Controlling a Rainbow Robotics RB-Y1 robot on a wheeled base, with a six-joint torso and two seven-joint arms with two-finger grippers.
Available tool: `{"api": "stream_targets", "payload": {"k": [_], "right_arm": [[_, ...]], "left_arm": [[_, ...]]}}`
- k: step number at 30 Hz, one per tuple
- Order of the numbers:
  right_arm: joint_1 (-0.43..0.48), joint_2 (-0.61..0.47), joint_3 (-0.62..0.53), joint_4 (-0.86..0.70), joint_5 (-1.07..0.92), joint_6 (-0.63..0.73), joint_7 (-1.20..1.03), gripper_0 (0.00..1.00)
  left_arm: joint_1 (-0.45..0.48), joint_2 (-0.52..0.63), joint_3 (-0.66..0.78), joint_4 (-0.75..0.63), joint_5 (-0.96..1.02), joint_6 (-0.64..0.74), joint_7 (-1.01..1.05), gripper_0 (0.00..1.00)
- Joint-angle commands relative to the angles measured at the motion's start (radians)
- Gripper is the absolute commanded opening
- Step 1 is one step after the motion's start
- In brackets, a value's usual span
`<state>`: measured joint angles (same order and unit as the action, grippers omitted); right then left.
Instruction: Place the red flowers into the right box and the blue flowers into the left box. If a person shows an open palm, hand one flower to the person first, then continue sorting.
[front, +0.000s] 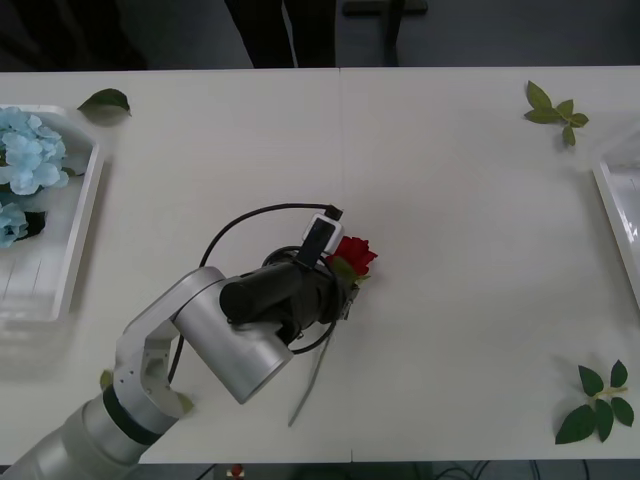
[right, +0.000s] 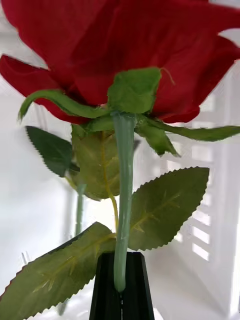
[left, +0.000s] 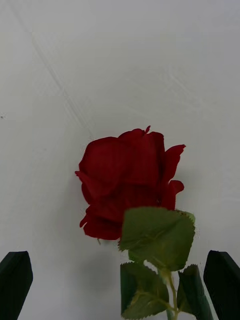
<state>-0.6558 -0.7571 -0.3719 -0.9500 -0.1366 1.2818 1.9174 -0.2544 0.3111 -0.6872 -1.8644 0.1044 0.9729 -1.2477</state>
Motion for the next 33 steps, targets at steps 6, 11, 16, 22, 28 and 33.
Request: {"api": "stream_targets", "payload": {"k": [6,11,16,22,28,33], "right_arm": [[-0.005,-0.011,0.004,0.011,-0.086,-0.055,0.026,0.77],[-0.001,-0.011,-0.007,-0.001,-0.141,-0.032,0.035,1.00],[0.001,-0.011,-0.019,-0.113,-0.175,0.102,0.054,1.00],[0.002,-0.011,-0.055,-0.262,-0.298,0.300,0.086,1.00],[0.028,-0.005,-0.070,-0.420,-0.434,0.447,0.115,1.00],[0.061,0.007,-0.113,-0.495,-0.583,0.504,0.167,1.00]], "left_arm": [[-0.022,-0.013,-0.066,0.016,0.005,-0.008,-0.030,1.00],[-0.034,-0.033,-0.086,0.071,0.008,-0.008,-0.033,1.00],[-0.069,-0.070,-0.086,0.148,-0.003,-0.008,-0.036,1.00],[-0.108,-0.101,-0.084,0.200,-0.015,-0.010,-0.033,0.91],[-0.105,-0.101,-0.084,0.200,-0.017,-0.010,-0.035,0.00],[-0.094,-0.101,-0.086,0.200,-0.026,-0.010,-0.036,0.00]]}}
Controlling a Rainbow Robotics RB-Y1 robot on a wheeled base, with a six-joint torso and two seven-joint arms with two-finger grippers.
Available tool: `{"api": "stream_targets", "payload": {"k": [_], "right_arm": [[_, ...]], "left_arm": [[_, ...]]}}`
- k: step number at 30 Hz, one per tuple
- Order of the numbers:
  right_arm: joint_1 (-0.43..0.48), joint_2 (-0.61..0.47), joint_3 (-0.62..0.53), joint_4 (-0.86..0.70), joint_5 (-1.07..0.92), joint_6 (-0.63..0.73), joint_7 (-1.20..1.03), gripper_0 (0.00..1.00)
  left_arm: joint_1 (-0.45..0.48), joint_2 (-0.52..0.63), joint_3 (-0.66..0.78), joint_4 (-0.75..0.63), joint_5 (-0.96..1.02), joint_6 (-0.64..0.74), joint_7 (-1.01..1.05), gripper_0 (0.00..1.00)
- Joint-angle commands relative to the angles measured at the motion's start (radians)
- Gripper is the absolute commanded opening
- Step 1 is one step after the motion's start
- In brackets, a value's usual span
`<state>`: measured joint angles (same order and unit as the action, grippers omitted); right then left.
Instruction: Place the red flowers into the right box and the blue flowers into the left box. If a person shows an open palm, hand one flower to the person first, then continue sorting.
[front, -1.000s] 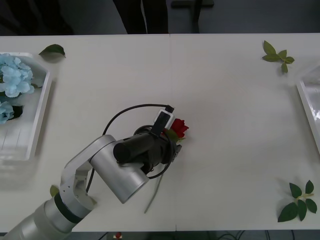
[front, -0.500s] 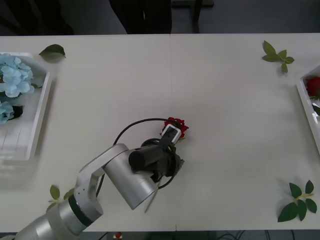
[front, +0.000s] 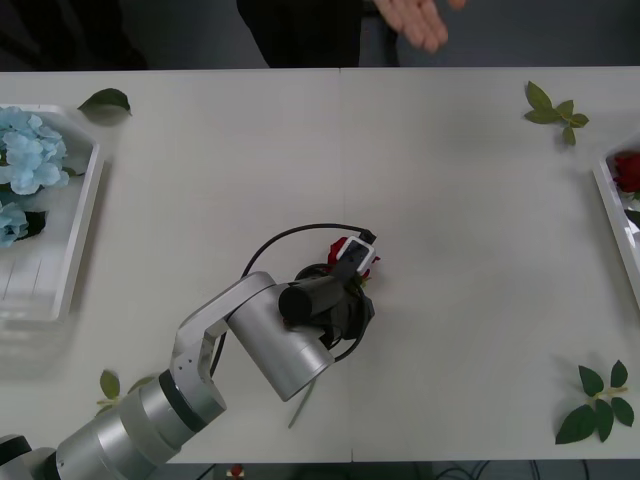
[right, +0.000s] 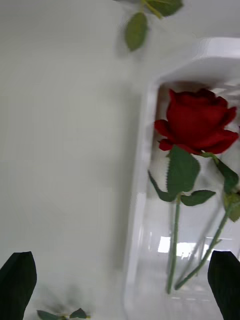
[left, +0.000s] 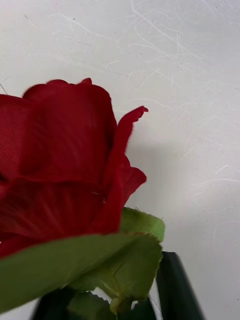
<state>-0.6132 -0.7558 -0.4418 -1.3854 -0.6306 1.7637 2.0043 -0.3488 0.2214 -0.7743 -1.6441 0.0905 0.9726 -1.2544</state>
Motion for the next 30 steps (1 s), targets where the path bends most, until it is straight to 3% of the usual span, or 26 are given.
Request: {"api": "stream_targets", "payload": {"k": [1,9,15,23,30], "right_arm": [[0.020,0.007,-0.054,-0.064,-0.116,0.027,0.110,1.00],[0.023,0.018,-0.114,-0.064,-0.264,0.086,0.386,1.00],[0.023,0.029,-0.133,-0.064,-0.356,0.105,0.562,1.00],[0.023,0.050,-0.133,-0.064,-0.466,0.125,0.594,1.00],[0.023,0.076,-0.118,-0.064,-0.508,0.129,0.550,1.00]], "left_arm": [[0.002,-0.011,0.003,-0.020,-0.012,-0.009,-0.028,0.00],[0.027,0.021,0.021,-0.062,-0.025,-0.022,-0.020,0.00],[0.088,0.130,0.075,-0.240,0.037,-0.022,-0.025,0.00],[0.185,0.265,0.185,-0.484,0.167,-0.022,-0.042,0.00],[0.278,0.358,0.356,-0.708,0.400,-0.022,-0.082,0.00]]}}
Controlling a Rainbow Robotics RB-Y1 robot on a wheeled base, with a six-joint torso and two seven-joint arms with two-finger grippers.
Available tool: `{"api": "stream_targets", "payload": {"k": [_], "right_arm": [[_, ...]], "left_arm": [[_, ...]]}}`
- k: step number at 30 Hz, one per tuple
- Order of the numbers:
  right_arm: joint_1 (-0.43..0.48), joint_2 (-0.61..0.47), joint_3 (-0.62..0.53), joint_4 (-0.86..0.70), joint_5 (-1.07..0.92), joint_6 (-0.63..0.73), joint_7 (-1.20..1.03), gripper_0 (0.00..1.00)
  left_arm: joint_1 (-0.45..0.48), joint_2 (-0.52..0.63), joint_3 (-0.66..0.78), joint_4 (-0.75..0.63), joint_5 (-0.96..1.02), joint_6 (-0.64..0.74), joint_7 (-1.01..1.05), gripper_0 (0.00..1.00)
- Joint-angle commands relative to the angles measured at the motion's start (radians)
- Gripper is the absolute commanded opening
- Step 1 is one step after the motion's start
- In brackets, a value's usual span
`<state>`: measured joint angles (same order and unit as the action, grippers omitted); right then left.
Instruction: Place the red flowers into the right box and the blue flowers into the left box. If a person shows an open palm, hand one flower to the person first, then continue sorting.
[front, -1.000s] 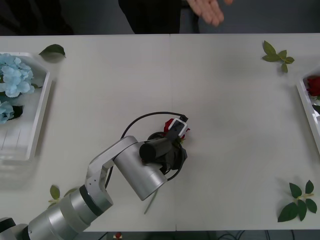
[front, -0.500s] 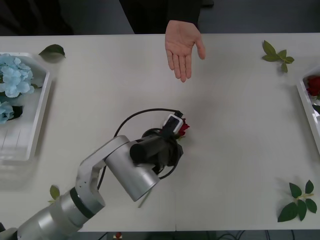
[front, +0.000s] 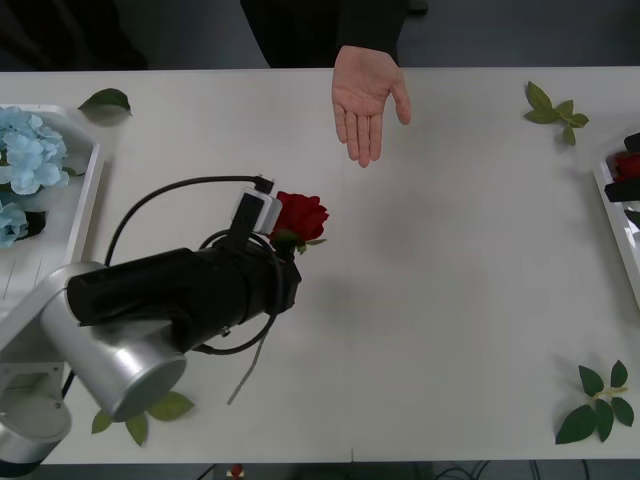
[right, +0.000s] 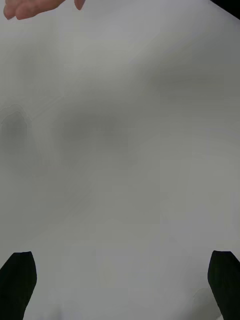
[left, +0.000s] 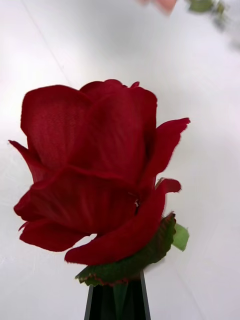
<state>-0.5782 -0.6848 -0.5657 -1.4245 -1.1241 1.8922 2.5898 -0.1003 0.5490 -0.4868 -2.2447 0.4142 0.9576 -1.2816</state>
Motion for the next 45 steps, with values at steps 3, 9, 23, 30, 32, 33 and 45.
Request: {"api": "stream_targets", "payload": {"k": [3,9,23,30,32,33,45], "right_arm": [[-0.012,0.019,0.009,-0.025,-0.036,0.016,-0.117,1.00],[-0.012,0.054,0.007,-0.025,-0.138,0.028,-0.346,1.00],[0.043,0.131,0.049,-0.025,-0.589,0.011,-0.677,1.00],[0.077,0.145,0.130,-0.025,-0.766,-0.039,-0.671,1.00],[0.077,0.154,0.150,-0.030,-0.790,-0.050,-0.662,1.00],[0.078,0.163,0.153,-0.039,-0.790,-0.055,-0.657,1.00],[0.083,0.283,0.214,-0.180,-0.703,-0.131,-0.639,1.00]], "left_arm": [[0.042,0.032,0.159,-0.158,0.224,-0.007,-0.113,0.00],[0.028,-0.011,0.295,-0.177,0.482,-0.048,-0.239,0.00],[-0.111,-0.195,0.395,-0.032,0.870,-0.122,-0.461,0.00],[-0.176,-0.233,0.320,0.074,0.890,-0.277,-0.470,0.00],[-0.194,-0.247,0.292,0.105,0.900,-0.327,-0.472,0.00],[-0.202,-0.253,0.284,0.115,0.905,-0.339,-0.472,0.00],[-0.260,-0.346,0.172,0.211,0.916,-0.464,-0.460,0.00]]}}
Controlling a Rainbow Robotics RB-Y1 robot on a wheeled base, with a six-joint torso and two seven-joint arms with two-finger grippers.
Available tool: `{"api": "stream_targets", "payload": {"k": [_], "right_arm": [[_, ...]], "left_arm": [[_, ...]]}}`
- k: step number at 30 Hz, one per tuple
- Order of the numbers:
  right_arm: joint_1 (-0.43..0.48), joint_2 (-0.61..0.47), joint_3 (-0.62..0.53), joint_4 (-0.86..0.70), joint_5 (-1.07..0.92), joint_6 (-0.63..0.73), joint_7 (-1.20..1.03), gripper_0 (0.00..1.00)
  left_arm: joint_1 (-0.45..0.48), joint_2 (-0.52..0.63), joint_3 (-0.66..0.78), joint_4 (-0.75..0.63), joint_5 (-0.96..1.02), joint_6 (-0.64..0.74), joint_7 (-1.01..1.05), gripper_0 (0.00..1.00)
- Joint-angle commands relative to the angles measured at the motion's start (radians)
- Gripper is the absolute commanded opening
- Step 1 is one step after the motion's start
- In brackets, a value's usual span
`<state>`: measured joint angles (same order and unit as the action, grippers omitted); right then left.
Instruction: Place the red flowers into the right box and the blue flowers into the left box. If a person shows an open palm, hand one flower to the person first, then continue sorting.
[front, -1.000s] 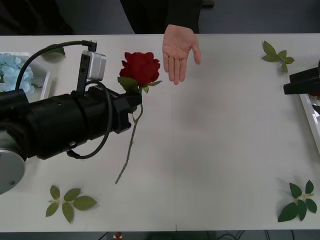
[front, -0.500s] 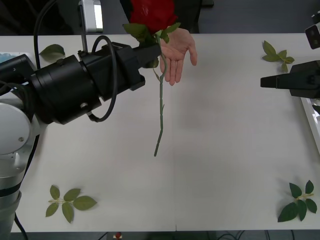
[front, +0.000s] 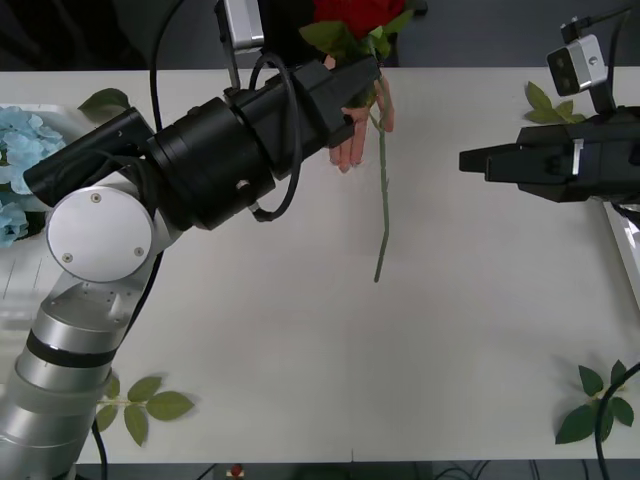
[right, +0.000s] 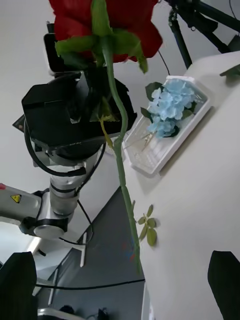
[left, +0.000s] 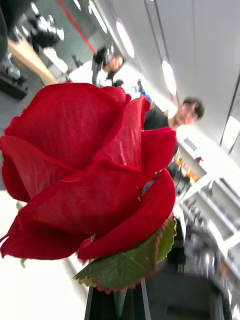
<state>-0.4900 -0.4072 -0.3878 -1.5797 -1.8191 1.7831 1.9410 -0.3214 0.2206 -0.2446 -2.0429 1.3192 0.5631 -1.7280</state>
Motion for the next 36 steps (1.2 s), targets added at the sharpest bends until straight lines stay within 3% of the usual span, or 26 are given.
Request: {"api": "stream_targets", "payload": {"k": [1,18,21,25,27,31,34,36], "right_arm": [[-0.005,0.008,0.050,-0.025,-0.011,-0.031,0.013,1.00],[0.004,0.045,0.119,-0.036,-0.016,-0.067,0.047,1.00],[0.004,0.047,0.133,-0.036,-0.019,-0.070,0.047,0.93],[0.004,0.045,0.158,-0.036,-0.031,-0.088,0.049,0.90],[0.004,0.047,0.165,-0.036,-0.032,-0.093,0.050,0.74],[0.004,0.050,0.175,-0.036,-0.032,-0.093,0.050,0.13],[0.002,0.053,0.178,-0.036,-0.032,-0.093,0.053,0.00],[0.004,0.057,0.178,-0.036,-0.032,-0.094,0.056,0.00]], "left_arm": [[-0.044,-0.023,-0.084,0.017,0.011,-0.081,-0.013,0.00],[-0.044,-0.037,-0.119,0.021,0.000,-0.089,-0.010,0.00],[-0.044,-0.037,-0.119,0.021,-0.003,-0.088,-0.010,0.00],[-0.044,-0.037,-0.119,0.021,-0.011,-0.088,-0.008,0.00],[-0.044,-0.037,-0.119,0.021,-0.011,-0.088,-0.007,0.00],[-0.044,-0.035,-0.119,0.021,-0.011,-0.088,-0.005,0.00],[-0.044,-0.032,-0.119,0.021,-0.011,-0.088,-0.002,0.00],[-0.042,-0.030,-0.119,0.021,-0.009,-0.088,-0.002,0.00]]}}
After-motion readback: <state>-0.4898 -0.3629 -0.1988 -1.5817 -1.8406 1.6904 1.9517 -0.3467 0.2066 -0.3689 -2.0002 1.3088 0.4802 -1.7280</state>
